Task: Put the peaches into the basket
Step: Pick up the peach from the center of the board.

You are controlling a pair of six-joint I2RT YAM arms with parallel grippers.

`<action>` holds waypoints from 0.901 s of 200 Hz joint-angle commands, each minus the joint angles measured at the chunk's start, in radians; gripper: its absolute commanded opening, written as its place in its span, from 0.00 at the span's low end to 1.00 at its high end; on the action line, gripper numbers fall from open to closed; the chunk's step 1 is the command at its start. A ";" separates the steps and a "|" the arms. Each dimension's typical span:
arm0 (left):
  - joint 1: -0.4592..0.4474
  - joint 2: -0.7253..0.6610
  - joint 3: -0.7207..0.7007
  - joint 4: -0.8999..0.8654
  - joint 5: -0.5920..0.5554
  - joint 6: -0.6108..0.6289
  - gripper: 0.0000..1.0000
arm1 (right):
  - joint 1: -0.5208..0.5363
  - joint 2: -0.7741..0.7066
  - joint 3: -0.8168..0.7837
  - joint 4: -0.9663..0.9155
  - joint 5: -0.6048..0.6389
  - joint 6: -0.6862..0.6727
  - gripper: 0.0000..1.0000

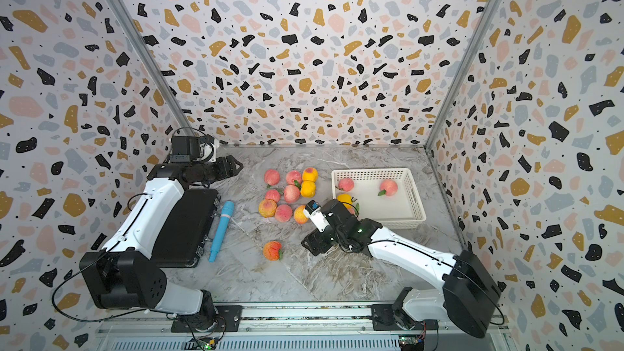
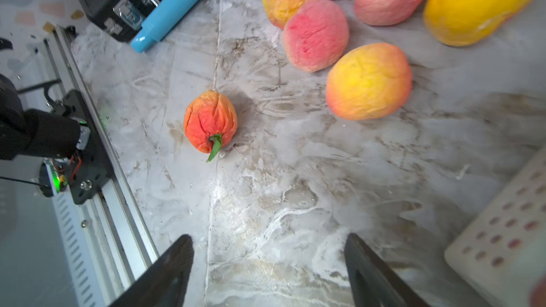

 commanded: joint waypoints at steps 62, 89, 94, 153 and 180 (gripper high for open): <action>0.117 0.001 -0.039 0.100 0.116 -0.099 0.78 | 0.067 0.227 0.102 0.230 -0.050 -0.124 0.95; 0.123 0.018 -0.034 0.103 0.153 -0.100 0.78 | 0.089 0.303 0.163 0.237 -0.036 -0.147 0.95; 0.123 0.017 -0.035 0.105 0.157 -0.102 0.78 | 0.094 0.319 0.177 0.235 -0.036 -0.150 0.95; 0.125 0.017 -0.037 0.108 0.155 -0.105 0.78 | 0.128 0.458 0.294 0.185 -0.020 -0.184 0.96; 0.125 0.016 -0.042 0.115 0.151 -0.110 0.78 | 0.128 0.502 0.336 0.115 -0.029 -0.182 0.91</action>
